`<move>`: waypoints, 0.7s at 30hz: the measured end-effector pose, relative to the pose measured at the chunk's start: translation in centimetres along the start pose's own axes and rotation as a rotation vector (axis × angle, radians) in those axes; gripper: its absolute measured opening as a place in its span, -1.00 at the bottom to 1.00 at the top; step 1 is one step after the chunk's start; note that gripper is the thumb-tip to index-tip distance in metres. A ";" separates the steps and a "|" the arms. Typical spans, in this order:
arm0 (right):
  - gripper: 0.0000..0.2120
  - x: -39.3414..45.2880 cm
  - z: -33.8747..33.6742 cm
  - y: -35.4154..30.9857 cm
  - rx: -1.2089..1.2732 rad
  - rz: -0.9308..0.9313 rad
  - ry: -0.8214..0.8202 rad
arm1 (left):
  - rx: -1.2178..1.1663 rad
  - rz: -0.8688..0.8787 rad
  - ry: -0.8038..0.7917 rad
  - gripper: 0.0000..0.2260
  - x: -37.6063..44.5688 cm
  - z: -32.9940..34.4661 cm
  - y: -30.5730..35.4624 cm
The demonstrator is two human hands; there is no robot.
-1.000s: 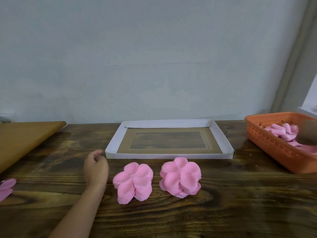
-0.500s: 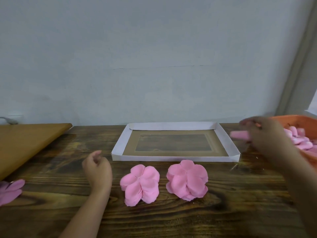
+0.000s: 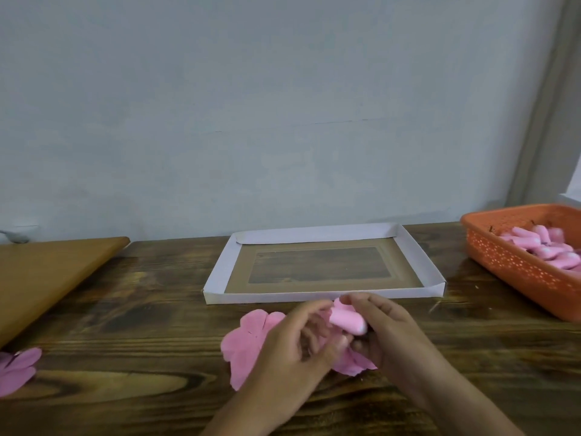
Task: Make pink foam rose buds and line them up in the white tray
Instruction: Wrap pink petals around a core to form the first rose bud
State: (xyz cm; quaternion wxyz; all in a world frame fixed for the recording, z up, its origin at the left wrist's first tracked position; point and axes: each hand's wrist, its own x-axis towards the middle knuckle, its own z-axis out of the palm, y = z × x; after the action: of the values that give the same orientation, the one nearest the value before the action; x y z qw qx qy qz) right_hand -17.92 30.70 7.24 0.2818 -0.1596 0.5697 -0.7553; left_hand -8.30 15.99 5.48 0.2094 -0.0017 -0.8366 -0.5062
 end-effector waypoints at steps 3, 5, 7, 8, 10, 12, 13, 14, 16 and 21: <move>-0.72 -0.3 0.4 0.3 -0.028 -0.028 -0.114 | -0.017 -0.040 0.002 -0.56 -0.1 0.5 -0.3; -0.71 -0.4 0.5 0.4 -0.028 -0.049 -0.143 | -0.059 -0.049 0.029 -0.59 0.0 0.4 -0.6; -0.70 -0.4 0.4 0.3 -0.051 -0.068 -0.145 | -0.088 -0.038 0.045 -0.63 0.1 0.2 -0.6; -0.69 -0.4 0.3 0.2 -0.072 -0.072 -0.137 | -0.110 -0.032 0.052 -0.66 0.1 0.2 -0.5; -0.66 -0.4 0.2 0.1 -0.108 -0.089 -0.131 | -0.159 -0.028 0.056 -0.70 0.2 0.1 -0.3; -0.61 -0.5 0.1 -0.2 -0.148 -0.113 -0.136 | -0.199 -0.039 0.048 -0.73 0.2 0.0 -0.1; -0.59 -0.5 0.0 -0.2 -0.165 -0.119 -0.145 | -0.214 -0.041 0.043 -0.76 0.2 -0.1 0.0; -0.56 -0.4 -0.1 -0.3 -0.171 -0.118 -0.166 | -0.223 -0.040 0.040 -0.79 0.2 -0.1 0.0; -0.52 -0.5 -0.3 -0.4 -0.140 -0.093 -0.248 | -0.237 -0.052 0.058 -0.79 0.3 -0.2 -0.1; -0.60 -0.1 -1.4 -1.2 -0.025 -0.076 -0.216 | -0.106 -0.100 0.226 -0.85 0.5 -0.2 -0.4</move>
State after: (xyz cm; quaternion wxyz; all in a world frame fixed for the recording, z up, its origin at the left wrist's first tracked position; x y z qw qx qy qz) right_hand -18.91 32.12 7.92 0.3107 -0.2651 0.5388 -0.7368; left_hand -8.81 15.51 5.39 0.2767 0.0858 -0.7788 -0.5563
